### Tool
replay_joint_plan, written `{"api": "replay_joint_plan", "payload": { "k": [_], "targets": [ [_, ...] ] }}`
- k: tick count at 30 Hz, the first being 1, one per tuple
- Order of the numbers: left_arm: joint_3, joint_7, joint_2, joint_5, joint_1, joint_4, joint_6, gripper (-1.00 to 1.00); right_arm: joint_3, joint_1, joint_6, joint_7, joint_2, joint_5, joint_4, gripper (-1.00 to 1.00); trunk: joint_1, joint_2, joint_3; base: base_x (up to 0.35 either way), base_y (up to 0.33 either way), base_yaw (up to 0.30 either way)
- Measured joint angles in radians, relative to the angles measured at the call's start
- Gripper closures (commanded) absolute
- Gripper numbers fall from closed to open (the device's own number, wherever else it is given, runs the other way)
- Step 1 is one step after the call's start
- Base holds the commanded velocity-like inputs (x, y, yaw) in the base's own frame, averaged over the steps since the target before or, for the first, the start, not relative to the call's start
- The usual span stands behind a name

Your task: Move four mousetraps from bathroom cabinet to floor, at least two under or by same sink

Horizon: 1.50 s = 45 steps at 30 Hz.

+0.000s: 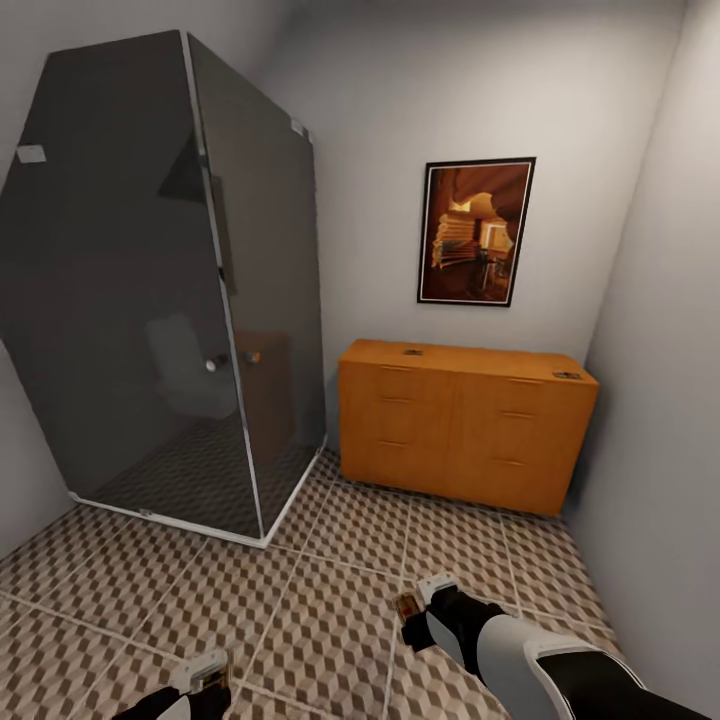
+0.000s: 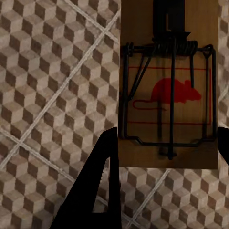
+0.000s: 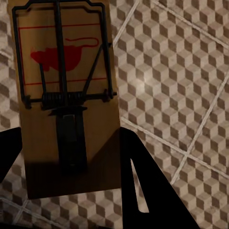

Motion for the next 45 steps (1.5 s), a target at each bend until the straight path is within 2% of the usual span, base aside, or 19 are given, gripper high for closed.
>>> {"api": "replay_joint_plan", "payload": {
  "k": [22,29,33,37,45],
  "targets": [
    [0.000,0.000,0.000,0.003,0.000,0.000,-0.002,1.00,0.000,0.000,-0.005,0.004,0.000,-0.002,0.000,1.00,0.000,0.000,0.000,0.000,0.000,0.286],
    [0.000,0.001,-0.002,0.003,0.000,0.001,-0.002,1.00,0.000,0.000,-0.007,0.000,0.000,0.001,0.000,1.00,0.000,0.000,0.000,0.000,0.000,0.160],
    [0.000,0.002,-0.001,0.003,0.000,0.001,-0.002,1.00,0.000,0.000,-0.002,0.000,0.000,0.015,0.000,1.00,0.000,0.000,0.000,0.000,0.000,0.036],
    [0.000,0.005,0.000,0.003,0.000,0.001,-0.001,1.00,0.000,0.000,-0.006,0.003,0.000,0.045,0.000,1.00,0.000,0.000,0.000,0.000,0.000,0.158],
    [0.001,0.013,0.000,0.003,0.000,0.001,0.000,1.00,0.000,0.000,-0.010,0.004,0.000,0.058,0.000,1.00,0.000,0.000,0.000,0.000,0.000,0.277]
  ]
}}
